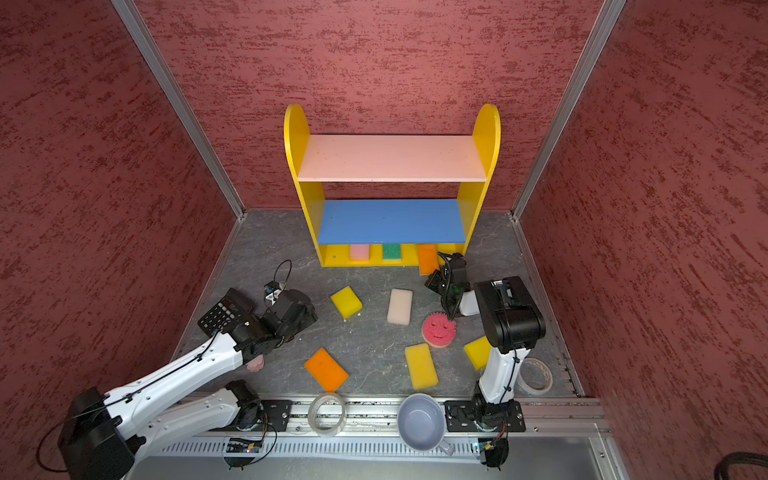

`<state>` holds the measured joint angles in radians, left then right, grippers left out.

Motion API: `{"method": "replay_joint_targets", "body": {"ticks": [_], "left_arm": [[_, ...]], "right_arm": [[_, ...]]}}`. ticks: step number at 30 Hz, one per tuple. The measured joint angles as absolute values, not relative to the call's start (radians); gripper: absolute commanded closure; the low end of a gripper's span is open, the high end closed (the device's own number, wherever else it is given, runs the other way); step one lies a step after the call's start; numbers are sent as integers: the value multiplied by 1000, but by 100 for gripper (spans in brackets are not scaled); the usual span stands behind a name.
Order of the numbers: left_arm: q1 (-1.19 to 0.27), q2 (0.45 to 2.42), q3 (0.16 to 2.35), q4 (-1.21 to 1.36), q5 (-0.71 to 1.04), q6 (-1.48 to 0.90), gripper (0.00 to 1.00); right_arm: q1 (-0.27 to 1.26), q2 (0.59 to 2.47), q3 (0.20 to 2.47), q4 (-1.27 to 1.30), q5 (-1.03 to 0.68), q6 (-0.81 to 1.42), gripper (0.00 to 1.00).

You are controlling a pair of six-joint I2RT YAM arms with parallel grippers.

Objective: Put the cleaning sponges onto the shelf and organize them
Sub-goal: 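Push the orange sponge farther under the blue shelf with the right gripper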

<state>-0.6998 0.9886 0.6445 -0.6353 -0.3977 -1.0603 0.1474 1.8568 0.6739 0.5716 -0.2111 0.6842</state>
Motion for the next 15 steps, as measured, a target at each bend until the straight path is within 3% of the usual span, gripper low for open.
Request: {"method": "replay_joint_targets", "body": {"ticks": [15], "left_arm": [[-695, 1037, 671, -635, -390, -1057, 32]], "right_arm": [[140, 1942, 674, 756, -262, 760, 100]]}}
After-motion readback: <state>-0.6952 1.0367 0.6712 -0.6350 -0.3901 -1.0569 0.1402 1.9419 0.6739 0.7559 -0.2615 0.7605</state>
